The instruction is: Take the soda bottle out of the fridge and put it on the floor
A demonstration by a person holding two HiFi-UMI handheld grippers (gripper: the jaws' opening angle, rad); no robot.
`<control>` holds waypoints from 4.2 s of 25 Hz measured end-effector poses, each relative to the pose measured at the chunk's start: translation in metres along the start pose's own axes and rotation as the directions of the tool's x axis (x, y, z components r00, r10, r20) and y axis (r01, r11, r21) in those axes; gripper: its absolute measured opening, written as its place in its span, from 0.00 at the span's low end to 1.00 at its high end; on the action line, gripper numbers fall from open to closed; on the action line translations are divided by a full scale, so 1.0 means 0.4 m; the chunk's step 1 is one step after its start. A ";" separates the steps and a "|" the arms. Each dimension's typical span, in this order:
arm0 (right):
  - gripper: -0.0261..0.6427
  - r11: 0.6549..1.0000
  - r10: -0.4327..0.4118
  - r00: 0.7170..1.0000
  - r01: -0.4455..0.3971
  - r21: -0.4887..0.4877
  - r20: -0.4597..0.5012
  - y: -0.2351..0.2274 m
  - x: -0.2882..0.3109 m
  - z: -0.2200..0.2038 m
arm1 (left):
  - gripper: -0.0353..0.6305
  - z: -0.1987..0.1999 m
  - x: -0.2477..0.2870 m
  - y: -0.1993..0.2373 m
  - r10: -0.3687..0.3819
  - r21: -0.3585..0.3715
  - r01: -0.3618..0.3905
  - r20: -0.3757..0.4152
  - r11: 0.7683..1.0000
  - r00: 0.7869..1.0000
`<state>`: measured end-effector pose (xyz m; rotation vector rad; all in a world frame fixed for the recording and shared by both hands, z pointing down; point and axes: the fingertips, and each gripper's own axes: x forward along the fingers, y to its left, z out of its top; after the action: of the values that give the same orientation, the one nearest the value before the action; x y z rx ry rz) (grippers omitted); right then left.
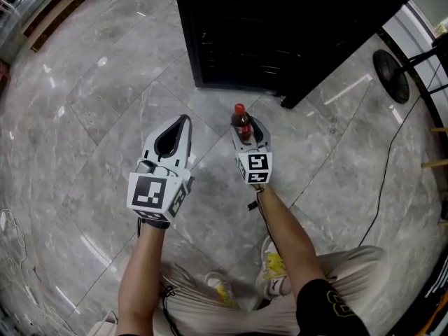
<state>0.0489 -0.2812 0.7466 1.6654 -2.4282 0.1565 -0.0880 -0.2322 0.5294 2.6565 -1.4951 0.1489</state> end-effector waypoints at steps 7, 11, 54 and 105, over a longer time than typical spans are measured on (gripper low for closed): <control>0.41 0.999 -0.027 1.000 0.027 0.031 -0.004 0.008 0.031 -0.085 | 0.08 -0.023 0.008 -0.005 0.003 -0.020 -0.003 -0.033 1.000 0.999; 0.41 0.999 -0.022 1.000 0.022 0.024 -0.016 0.015 0.041 -0.121 | 0.08 -0.034 0.027 -0.009 -0.001 -0.046 -0.001 -0.054 0.999 0.999; 0.41 1.000 0.004 0.995 -0.002 0.021 -0.103 0.035 -0.057 -0.180 | 0.08 -0.009 0.032 -0.030 -0.021 0.031 0.023 -0.050 0.999 0.999; 0.03 0.993 -0.035 0.974 0.058 -0.099 0.224 -0.165 -0.294 0.876 | 0.08 0.090 -0.016 -0.042 -0.049 0.060 0.049 -0.007 0.997 0.999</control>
<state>0.1170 -0.2664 0.3778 1.7757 -2.5008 -0.1701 -0.0757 -0.2226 0.4925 2.7342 -1.4449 0.2000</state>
